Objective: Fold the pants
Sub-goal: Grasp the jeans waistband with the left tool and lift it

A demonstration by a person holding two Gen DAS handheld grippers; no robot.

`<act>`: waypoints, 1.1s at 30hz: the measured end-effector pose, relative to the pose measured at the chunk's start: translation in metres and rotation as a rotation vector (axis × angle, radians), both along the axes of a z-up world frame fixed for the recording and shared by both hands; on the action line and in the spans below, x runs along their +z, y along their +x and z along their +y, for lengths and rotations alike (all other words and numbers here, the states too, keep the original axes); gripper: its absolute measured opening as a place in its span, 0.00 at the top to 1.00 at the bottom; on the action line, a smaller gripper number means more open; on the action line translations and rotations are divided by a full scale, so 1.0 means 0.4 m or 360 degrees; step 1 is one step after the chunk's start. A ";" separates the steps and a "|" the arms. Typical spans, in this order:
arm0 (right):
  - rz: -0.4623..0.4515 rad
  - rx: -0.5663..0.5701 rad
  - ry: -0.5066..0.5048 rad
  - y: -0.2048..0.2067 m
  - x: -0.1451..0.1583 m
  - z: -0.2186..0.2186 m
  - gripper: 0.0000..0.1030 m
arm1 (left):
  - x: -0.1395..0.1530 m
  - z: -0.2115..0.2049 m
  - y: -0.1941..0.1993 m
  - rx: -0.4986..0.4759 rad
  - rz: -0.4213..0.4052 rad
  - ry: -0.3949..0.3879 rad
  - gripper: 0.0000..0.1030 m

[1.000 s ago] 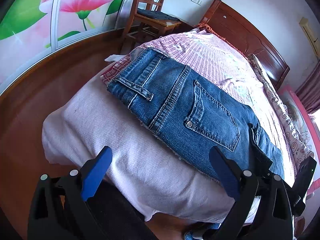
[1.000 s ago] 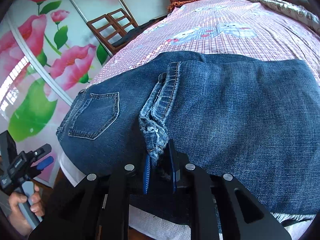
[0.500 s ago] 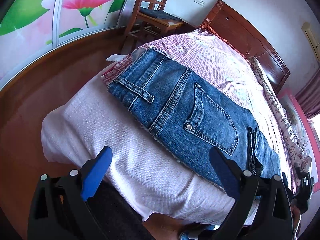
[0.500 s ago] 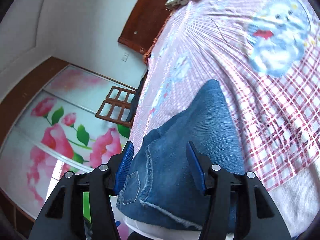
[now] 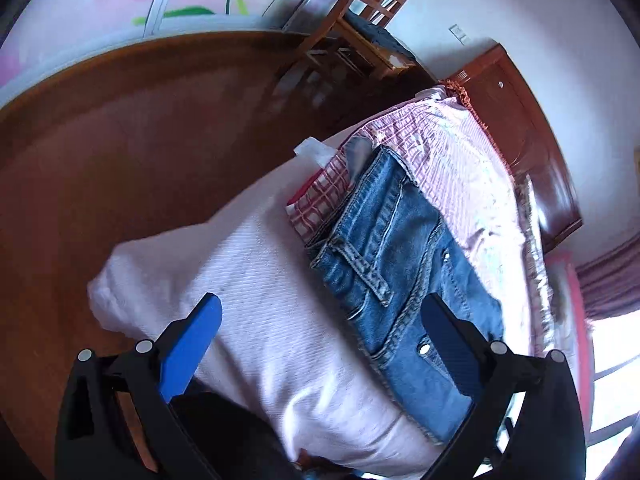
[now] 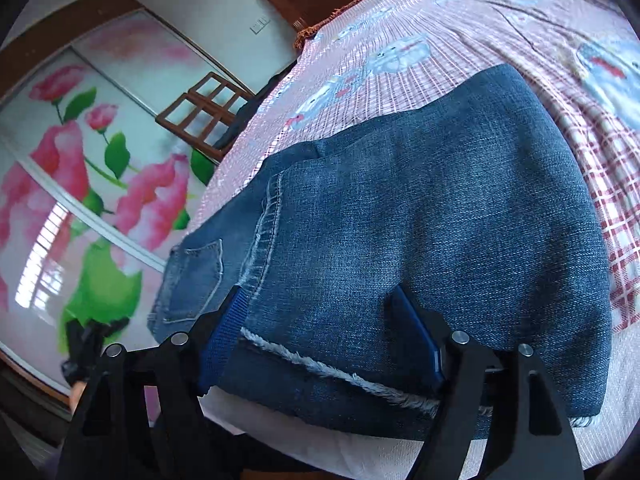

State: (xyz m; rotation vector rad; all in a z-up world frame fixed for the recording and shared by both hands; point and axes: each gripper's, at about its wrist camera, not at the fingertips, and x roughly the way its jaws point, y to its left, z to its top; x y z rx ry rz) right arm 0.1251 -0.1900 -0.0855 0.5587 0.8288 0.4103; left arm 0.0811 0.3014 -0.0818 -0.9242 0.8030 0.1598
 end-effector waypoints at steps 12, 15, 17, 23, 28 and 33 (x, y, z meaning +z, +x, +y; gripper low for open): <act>0.0081 -0.0009 0.0072 0.019 0.006 -0.021 0.28 | -0.061 -0.056 0.082 0.0075 -0.0020 -0.0444 0.13; 0.0077 -0.0004 0.0075 0.017 0.005 -0.025 0.28 | -0.072 -0.047 0.075 0.0162 -0.0070 -0.0525 0.13; 0.0070 0.0001 0.0070 0.011 0.004 -0.025 0.28 | -0.077 -0.049 0.074 0.0206 -0.0078 -0.0543 0.19; 0.0050 0.0018 0.0054 0.004 0.004 -0.027 0.28 | -0.081 -0.070 0.075 0.0262 -0.0011 -0.0476 0.56; 0.0043 0.0024 0.0048 0.003 0.004 -0.027 0.28 | -0.109 -0.054 0.048 0.0322 -0.0024 -0.0503 0.86; 0.0048 0.0027 0.0059 0.003 0.006 -0.028 0.28 | -0.064 -0.074 0.031 0.0327 -0.0131 -0.0399 0.88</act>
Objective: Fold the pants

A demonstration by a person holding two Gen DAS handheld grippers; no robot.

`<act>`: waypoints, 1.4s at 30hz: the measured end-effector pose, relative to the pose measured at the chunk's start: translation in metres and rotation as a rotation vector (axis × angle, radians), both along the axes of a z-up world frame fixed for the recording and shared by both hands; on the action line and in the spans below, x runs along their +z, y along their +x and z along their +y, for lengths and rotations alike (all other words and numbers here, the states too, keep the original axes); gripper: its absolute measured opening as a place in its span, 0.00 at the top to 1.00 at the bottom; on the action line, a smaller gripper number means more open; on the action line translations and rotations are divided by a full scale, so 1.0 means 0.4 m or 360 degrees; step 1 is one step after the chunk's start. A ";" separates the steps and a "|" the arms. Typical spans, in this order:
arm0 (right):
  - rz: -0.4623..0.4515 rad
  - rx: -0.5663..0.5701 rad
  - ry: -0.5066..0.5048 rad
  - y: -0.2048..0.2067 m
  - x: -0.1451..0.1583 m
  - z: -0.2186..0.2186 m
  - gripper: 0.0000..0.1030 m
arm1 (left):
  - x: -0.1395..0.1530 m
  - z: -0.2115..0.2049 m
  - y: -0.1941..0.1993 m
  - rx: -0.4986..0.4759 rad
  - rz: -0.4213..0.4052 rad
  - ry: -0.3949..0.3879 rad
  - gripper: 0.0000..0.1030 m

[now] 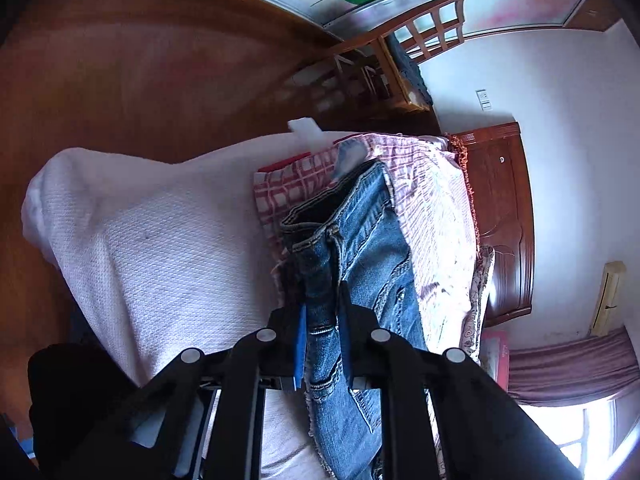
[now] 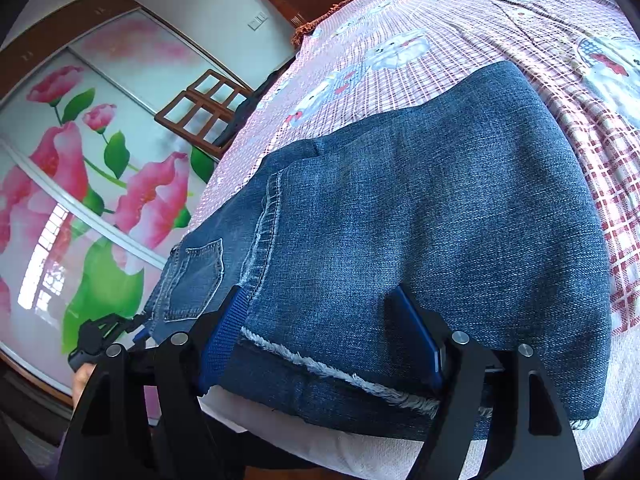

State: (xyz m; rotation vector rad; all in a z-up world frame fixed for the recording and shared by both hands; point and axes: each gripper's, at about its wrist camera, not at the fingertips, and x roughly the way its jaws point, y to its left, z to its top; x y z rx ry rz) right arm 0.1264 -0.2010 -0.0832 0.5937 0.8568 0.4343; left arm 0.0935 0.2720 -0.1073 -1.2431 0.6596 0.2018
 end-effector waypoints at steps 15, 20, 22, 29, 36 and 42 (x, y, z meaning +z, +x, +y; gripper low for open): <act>0.0056 -0.0106 -0.0048 0.000 0.058 -0.003 0.28 | 0.239 -0.085 0.066 -0.0246 -0.0327 0.0475 0.88; -0.0311 0.0080 -0.0462 -0.013 0.184 0.155 0.28 | 0.256 -0.085 0.074 -0.0279 -0.0338 0.0530 0.88; -0.0424 0.0101 -0.0598 0.006 0.202 0.222 0.28 | 0.254 -0.080 0.071 -0.0277 -0.0341 0.0518 0.88; -0.0328 0.0331 -0.1467 0.116 0.034 0.442 0.28 | 0.270 -0.100 0.070 -0.0313 -0.0394 0.0502 0.89; -0.0280 0.0140 -0.0782 0.122 0.111 0.285 0.24 | 0.337 -0.188 0.084 -0.0467 -0.0571 0.0581 0.89; 0.0038 0.0000 0.0415 0.122 0.119 0.033 0.22 | 0.401 -0.329 0.082 -0.0763 -0.0730 0.0704 0.88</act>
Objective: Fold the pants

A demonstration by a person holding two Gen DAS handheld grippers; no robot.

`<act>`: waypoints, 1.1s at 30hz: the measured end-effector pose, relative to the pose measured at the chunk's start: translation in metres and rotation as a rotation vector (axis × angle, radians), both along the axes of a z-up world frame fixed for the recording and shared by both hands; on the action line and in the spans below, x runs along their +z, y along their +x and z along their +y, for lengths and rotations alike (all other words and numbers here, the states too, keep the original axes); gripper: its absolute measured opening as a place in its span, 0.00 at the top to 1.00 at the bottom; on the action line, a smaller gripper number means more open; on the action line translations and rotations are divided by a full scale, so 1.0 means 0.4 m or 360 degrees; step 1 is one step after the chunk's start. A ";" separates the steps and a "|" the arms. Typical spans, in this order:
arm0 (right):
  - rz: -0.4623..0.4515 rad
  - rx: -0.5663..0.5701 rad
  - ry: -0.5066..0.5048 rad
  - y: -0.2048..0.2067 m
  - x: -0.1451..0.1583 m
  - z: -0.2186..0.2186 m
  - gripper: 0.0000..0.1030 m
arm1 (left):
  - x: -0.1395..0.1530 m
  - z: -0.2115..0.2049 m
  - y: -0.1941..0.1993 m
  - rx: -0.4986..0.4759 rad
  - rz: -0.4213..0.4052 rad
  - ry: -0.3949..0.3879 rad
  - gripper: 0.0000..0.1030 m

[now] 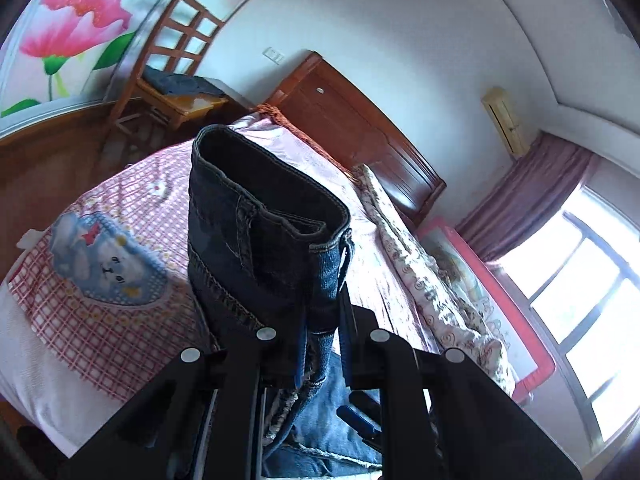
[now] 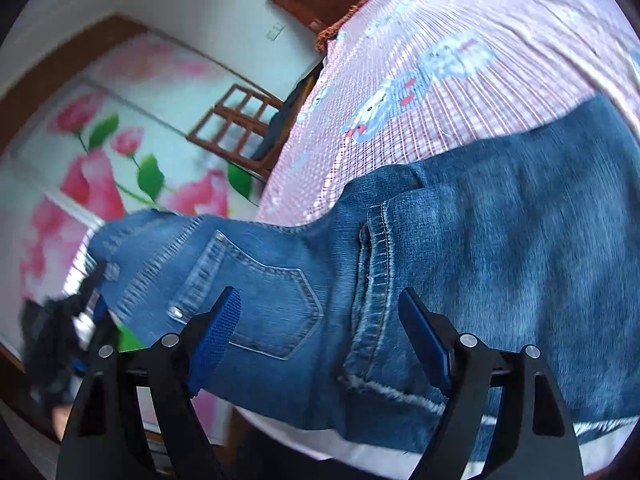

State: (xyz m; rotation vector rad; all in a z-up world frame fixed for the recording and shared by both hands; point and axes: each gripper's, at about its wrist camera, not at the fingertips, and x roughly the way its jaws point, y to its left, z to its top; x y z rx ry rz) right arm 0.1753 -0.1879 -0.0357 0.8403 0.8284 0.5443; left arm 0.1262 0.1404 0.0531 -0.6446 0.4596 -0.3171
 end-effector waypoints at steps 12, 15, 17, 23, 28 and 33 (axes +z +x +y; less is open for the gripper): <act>0.0029 -0.0261 0.0488 -0.016 0.045 -0.254 0.16 | -0.042 -0.258 0.015 -0.0506 0.0052 0.0140 0.88; 0.0040 -0.0269 0.0569 -0.023 0.035 -0.273 0.16 | -0.081 -0.314 0.014 -0.0604 0.0098 0.0200 0.88; 0.0072 -0.0279 0.0593 -0.024 0.020 -0.286 0.16 | -0.115 -0.351 0.012 -0.0656 0.0137 0.0274 0.88; 0.0217 -0.0282 0.0584 -0.019 -0.058 -0.299 0.16 | -0.228 -0.438 0.014 -0.0788 0.0295 0.0525 0.86; 0.0320 -0.0269 0.0536 -0.030 -0.110 -0.294 0.16 | -0.182 -0.413 -0.056 -0.0848 0.0217 0.0523 0.66; 0.0282 -0.0228 0.0485 -0.041 -0.109 -0.277 0.14 | -0.088 -0.267 -0.067 -0.0587 0.0048 0.0444 0.31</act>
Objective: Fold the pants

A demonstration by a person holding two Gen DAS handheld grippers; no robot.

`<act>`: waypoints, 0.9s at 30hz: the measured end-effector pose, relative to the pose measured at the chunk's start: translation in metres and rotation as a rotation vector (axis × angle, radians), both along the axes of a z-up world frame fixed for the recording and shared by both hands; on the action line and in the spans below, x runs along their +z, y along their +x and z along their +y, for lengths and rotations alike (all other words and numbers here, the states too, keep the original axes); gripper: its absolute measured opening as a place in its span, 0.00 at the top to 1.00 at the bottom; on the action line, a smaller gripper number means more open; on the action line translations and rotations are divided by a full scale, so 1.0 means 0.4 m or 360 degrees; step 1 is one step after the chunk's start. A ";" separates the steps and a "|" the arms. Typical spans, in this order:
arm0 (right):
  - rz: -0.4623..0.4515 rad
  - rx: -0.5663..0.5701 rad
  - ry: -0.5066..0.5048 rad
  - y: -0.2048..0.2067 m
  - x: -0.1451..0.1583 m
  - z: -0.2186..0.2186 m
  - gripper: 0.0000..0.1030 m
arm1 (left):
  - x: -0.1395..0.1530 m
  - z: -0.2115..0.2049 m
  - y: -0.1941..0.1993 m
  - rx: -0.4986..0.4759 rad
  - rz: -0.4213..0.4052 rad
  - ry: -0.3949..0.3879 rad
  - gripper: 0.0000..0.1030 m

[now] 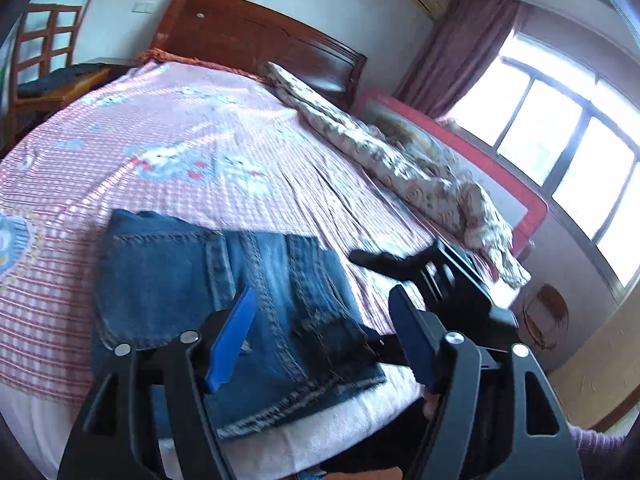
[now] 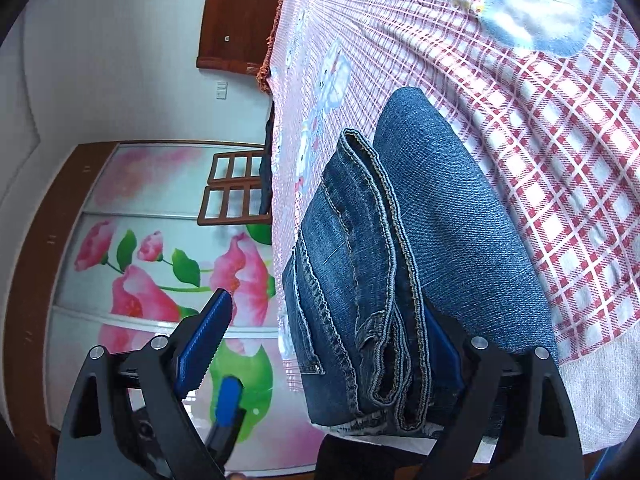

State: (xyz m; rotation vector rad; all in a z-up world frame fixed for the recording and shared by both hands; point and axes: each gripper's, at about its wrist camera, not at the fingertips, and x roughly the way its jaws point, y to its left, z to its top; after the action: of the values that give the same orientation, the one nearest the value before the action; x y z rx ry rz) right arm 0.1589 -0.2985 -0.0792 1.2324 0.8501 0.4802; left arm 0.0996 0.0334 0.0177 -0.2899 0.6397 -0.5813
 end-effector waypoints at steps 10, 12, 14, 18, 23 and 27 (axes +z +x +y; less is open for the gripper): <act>0.0033 0.0253 -0.0515 0.032 0.014 0.113 0.86 | -0.176 0.153 0.141 0.0371 0.0413 -0.0071 0.31; 0.0063 0.0247 -0.0451 0.034 -0.012 0.108 0.86 | -0.183 0.146 0.140 0.0367 0.0434 -0.0069 0.28; 0.0068 0.0222 -0.0412 0.028 -0.022 0.103 0.86 | -0.191 0.147 0.153 0.0393 0.0481 -0.0050 0.24; 0.0036 0.0190 -0.0356 0.010 -0.020 0.100 0.87 | -0.212 0.129 0.169 0.0421 0.0523 0.0044 0.22; -0.0008 0.0129 -0.0206 0.003 0.009 0.082 0.87 | -0.209 0.110 0.174 0.0442 0.0505 0.0114 0.20; -0.0188 0.0130 -0.0147 0.007 0.114 0.082 0.87 | -0.192 0.145 0.178 0.0520 0.0533 0.0087 0.18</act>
State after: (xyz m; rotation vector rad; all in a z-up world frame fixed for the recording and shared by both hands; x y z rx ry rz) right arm 0.1617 -0.2655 -0.0337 1.0774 0.8151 0.5677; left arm 0.1708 0.0915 -0.0592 -0.4354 0.9078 -0.2010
